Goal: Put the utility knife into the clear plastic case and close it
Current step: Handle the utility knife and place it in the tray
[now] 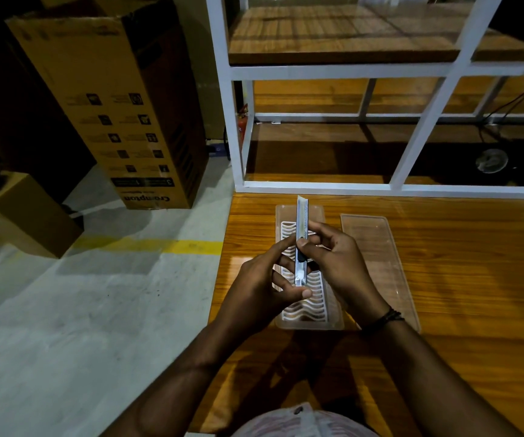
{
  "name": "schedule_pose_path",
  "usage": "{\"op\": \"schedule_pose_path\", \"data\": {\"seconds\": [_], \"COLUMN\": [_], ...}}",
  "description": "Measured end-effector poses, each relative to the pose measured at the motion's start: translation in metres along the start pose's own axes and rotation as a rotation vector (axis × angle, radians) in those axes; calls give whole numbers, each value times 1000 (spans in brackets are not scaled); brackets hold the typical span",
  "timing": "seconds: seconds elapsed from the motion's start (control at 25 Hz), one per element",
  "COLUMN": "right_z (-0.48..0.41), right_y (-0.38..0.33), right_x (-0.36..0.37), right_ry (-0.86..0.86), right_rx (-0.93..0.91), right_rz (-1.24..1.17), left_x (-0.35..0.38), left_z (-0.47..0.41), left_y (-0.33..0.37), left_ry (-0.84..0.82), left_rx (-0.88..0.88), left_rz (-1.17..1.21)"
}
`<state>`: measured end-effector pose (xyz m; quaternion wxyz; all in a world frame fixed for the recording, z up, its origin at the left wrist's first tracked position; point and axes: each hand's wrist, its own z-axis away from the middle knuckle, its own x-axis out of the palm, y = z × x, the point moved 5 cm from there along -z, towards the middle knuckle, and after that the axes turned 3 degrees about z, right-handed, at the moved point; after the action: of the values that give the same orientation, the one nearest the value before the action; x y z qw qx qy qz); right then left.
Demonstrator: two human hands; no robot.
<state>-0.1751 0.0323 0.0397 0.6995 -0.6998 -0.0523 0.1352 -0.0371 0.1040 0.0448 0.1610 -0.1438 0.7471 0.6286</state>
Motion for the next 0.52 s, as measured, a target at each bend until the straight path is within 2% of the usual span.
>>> {"op": "schedule_pose_path", "data": {"seconds": [0.52], "right_z": [3], "right_y": [3], "right_x": [6], "right_ry": [-22], "right_rx": [11], "right_rz": [-12], "left_x": [-4], "left_z": [-8], "left_y": [-3], "left_ry": [19], "left_rx": [-20], "left_rz": [5]}}
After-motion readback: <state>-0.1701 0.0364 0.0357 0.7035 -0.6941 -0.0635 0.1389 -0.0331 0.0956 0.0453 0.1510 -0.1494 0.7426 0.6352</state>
